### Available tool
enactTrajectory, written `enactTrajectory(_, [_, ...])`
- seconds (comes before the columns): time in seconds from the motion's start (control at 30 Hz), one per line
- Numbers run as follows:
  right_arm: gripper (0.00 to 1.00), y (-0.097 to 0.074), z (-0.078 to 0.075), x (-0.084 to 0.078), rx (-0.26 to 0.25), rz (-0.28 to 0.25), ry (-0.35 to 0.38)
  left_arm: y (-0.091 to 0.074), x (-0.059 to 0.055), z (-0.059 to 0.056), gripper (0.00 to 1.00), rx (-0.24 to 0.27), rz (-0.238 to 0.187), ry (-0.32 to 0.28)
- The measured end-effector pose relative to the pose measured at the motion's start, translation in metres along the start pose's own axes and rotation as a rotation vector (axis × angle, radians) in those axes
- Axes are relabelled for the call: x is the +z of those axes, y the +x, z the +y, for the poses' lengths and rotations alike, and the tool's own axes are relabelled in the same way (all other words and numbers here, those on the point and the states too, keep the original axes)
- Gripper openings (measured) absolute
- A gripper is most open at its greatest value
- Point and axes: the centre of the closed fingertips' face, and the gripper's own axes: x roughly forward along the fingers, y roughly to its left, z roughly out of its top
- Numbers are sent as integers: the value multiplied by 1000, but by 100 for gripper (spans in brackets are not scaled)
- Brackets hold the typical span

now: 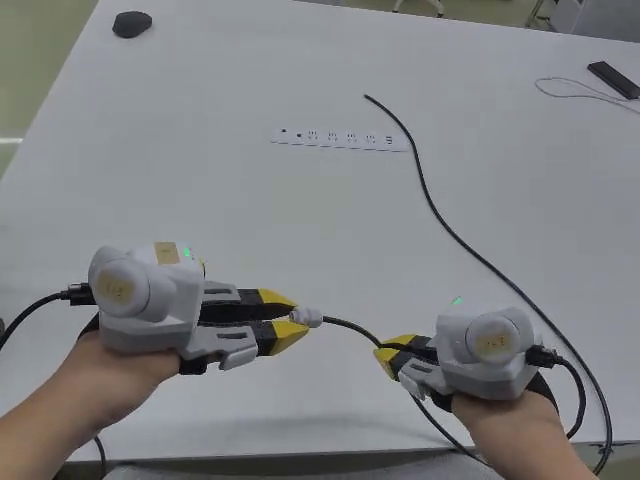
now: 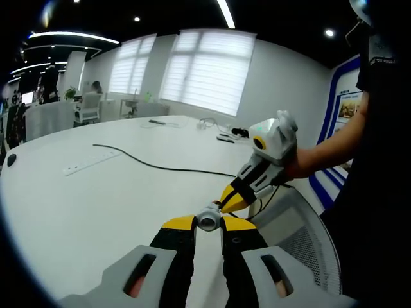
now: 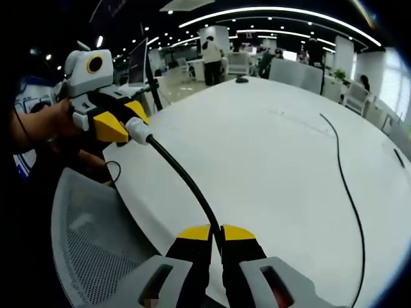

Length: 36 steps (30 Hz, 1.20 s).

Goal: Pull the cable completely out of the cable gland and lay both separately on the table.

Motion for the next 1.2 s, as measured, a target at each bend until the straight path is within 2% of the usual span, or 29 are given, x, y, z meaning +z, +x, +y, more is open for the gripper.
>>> enactTrajectory(0.3, [0,-1,-7,-11,-22,16,-7,-3,-2,3,15,14,-2,-14])
enactTrajectory(0.4, [0,-1,-12,-11,-30,16,2,-4,-2,2,15,13,0,-12])
enactTrajectory(0.7, [0,-2,-12,-9,-35,20,-9,-4,-5,2,15,8,1,-17])
enactTrajectory(0.8, [0,-1,-10,-4,-33,18,-29,-3,-8,2,15,9,0,-7])
enactTrajectory(0.93, [0,4,-10,9,-33,33,-94,-2,-10,1,15,4,-16,-4])
enactTrajectory(1.0, [0,8,-12,20,-34,21,-129,1,-15,4,15,3,-17,1])
enactTrajectory(1.1, [0,14,-16,38,-32,12,-150,2,-25,4,15,4,23,25])
enactTrajectory(1.2, [0,20,-19,54,-29,-2,-166,2,-30,5,15,0,29,18])
